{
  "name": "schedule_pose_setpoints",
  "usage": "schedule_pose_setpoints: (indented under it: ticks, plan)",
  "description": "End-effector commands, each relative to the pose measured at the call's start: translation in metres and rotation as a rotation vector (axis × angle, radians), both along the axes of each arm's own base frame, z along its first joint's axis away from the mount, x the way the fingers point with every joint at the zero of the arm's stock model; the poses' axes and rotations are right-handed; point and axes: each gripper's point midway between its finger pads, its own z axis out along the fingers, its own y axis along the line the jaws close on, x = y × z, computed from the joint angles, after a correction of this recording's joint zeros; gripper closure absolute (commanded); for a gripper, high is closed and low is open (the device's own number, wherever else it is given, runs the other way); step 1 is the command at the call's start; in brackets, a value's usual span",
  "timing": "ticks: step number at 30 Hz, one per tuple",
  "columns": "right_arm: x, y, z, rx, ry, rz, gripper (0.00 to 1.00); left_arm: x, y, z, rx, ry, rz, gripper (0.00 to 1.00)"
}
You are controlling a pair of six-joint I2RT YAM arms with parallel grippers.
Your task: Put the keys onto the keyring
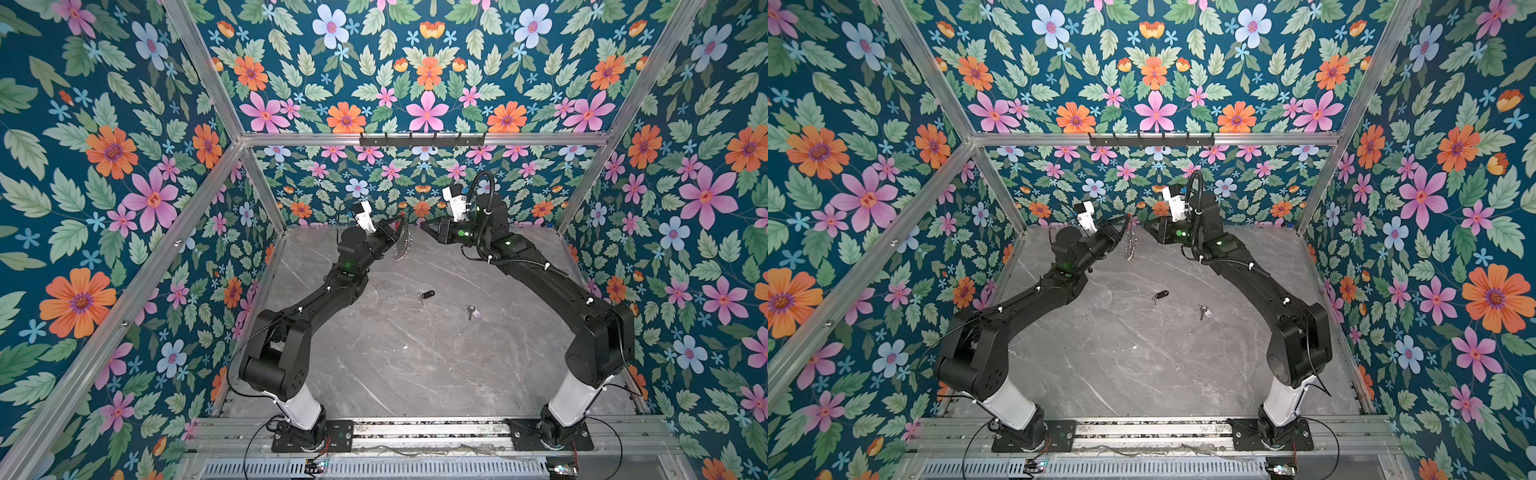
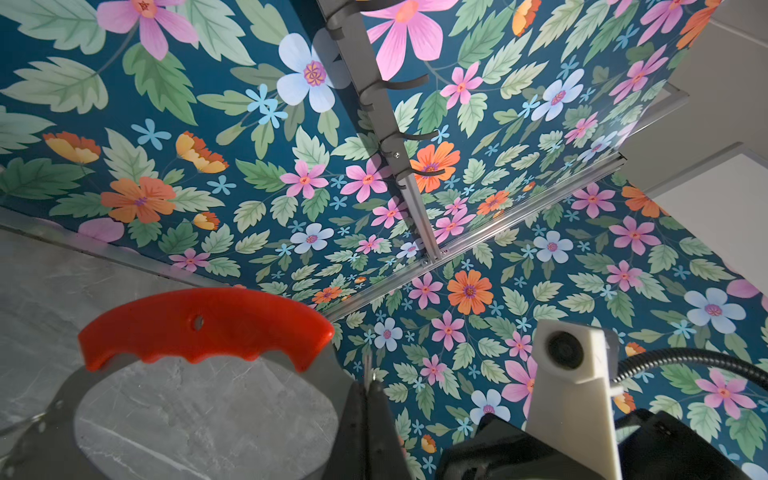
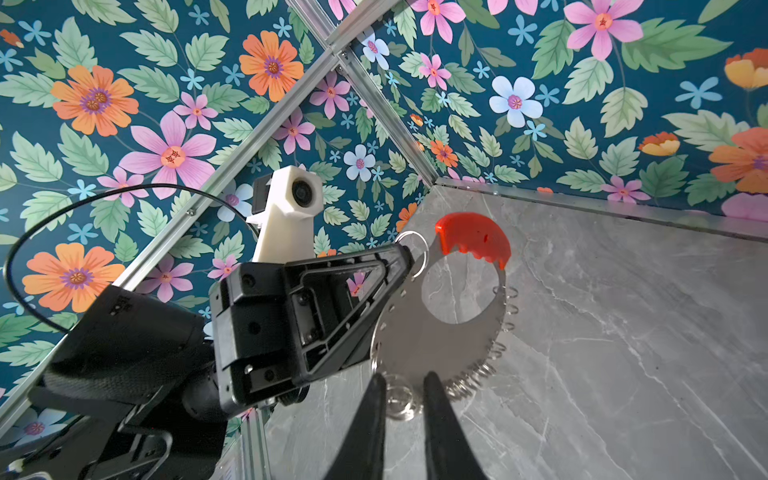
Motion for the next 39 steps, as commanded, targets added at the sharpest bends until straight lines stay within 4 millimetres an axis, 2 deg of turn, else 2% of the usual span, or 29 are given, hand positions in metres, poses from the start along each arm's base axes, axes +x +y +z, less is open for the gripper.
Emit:
schedule_pose_setpoints:
  ticks: [1,3,5,9,12,15,18,21,24,28,34,39]
  plan:
    - [0.005,-0.003,0.004,0.000,-0.011,-0.018,0.81,-0.002,0.005,0.017,-0.013,-0.058,0.013,1.00]
    - [0.011,-0.009,-0.007,-0.031,0.013,-0.062,0.81,-0.001,0.006,0.018,0.000,-0.064,0.014,1.00]
    - [0.017,-0.017,-0.027,-0.093,0.057,-0.106,0.79,-0.002,0.008,0.016,0.019,-0.069,0.015,1.00]
    - [0.027,-0.054,-0.099,-0.340,0.211,-0.289,0.80,-0.007,0.020,0.008,0.077,-0.091,0.053,1.00]
    - [0.016,-0.072,-0.146,-0.482,0.327,-0.316,0.80,-0.007,0.027,0.003,0.129,-0.114,0.078,1.00]
    - [0.001,-0.066,-0.183,-0.545,0.391,-0.231,0.76,-0.006,0.028,0.000,0.149,-0.110,0.073,1.00]
    - [-0.010,-0.051,-0.210,-0.582,0.386,-0.147,0.74,-0.008,0.027,-0.003,0.151,-0.111,0.051,1.00]
    - [-0.015,-0.046,-0.234,-0.605,0.431,-0.131,0.73,-0.008,0.028,-0.010,0.160,-0.095,0.041,1.00]
    - [-0.020,-0.043,-0.248,-0.603,0.462,-0.135,0.73,-0.008,0.032,-0.015,0.168,-0.086,0.046,1.00]
    - [-0.023,-0.034,-0.254,-0.594,0.468,-0.117,0.70,-0.009,0.032,-0.016,0.164,-0.097,0.042,1.00]
    - [-0.026,-0.016,-0.275,-0.588,0.417,0.036,0.63,-0.006,0.031,-0.018,0.171,-0.095,0.023,1.00]
    - [-0.018,-0.009,-0.283,-0.605,0.367,0.078,0.61,-0.006,0.034,-0.015,0.179,-0.093,0.027,1.00]
